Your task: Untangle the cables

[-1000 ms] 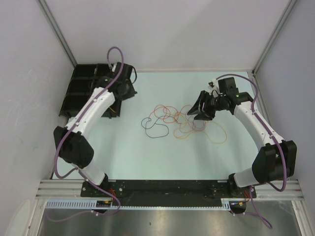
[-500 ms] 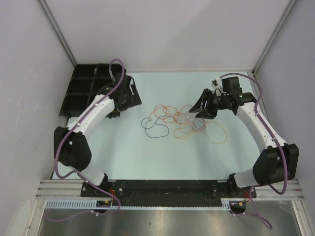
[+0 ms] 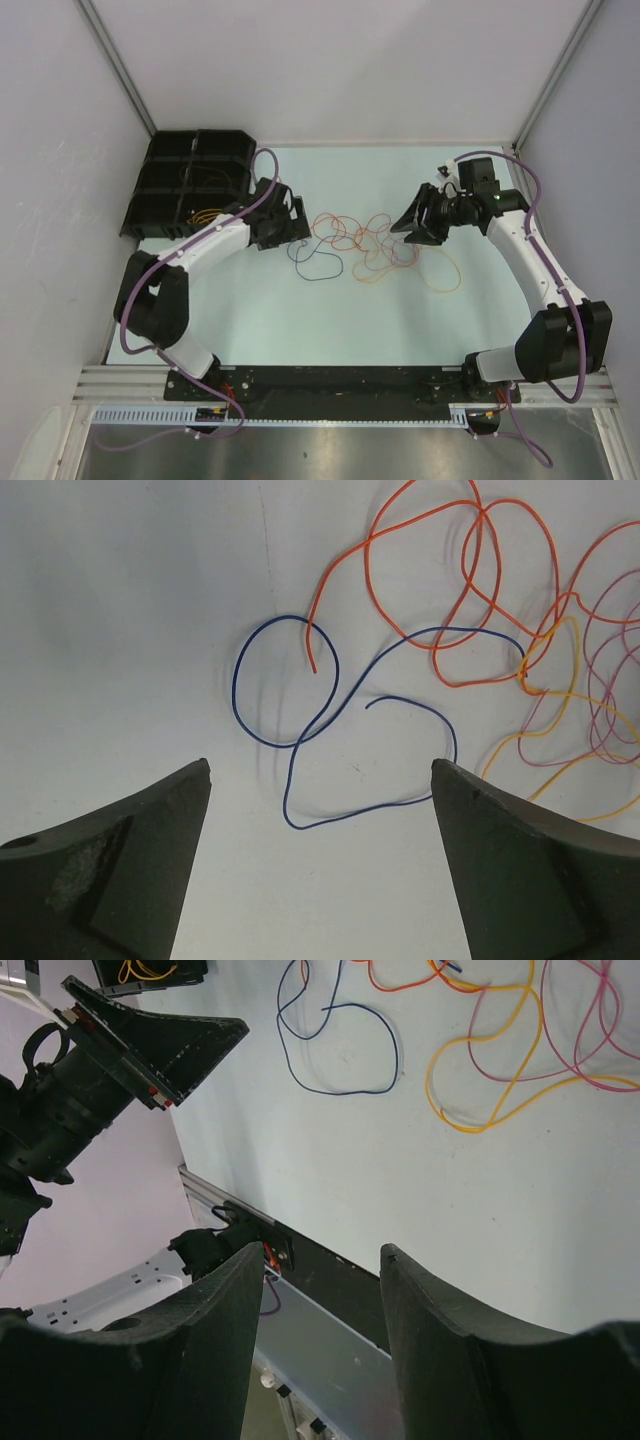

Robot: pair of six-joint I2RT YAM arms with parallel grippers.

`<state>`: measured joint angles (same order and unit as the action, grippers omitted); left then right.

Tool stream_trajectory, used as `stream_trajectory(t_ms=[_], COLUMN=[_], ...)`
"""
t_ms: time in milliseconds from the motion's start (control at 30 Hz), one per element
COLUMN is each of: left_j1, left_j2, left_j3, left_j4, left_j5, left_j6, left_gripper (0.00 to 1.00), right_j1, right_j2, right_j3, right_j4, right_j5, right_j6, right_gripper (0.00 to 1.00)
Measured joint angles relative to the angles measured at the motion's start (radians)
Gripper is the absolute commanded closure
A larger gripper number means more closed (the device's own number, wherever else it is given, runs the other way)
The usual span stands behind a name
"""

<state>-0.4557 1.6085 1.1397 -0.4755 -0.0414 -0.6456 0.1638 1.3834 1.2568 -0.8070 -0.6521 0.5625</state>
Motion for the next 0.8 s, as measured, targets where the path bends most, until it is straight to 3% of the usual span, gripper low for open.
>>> stream_trajectory(t_ms=[467, 800], left_j1=[-0.005, -0.005], left_j2=[0.167, 0.257], left_j3=[0.046, 0.107], left_j4=[-0.008, -0.028], left_j5=[-0.012, -0.032], left_j6=[0.052, 0.087], left_gripper=[0.13, 0.27], right_j1=[-0.044, -0.074], right_j2=[-0.021, -0.021], right_j3=[0.000, 0.000], right_j4=[-0.026, -0.029], right_j5=[0.020, 0.027], right_j6=[-0.006, -0.006], right_gripper=[0.45, 0.45])
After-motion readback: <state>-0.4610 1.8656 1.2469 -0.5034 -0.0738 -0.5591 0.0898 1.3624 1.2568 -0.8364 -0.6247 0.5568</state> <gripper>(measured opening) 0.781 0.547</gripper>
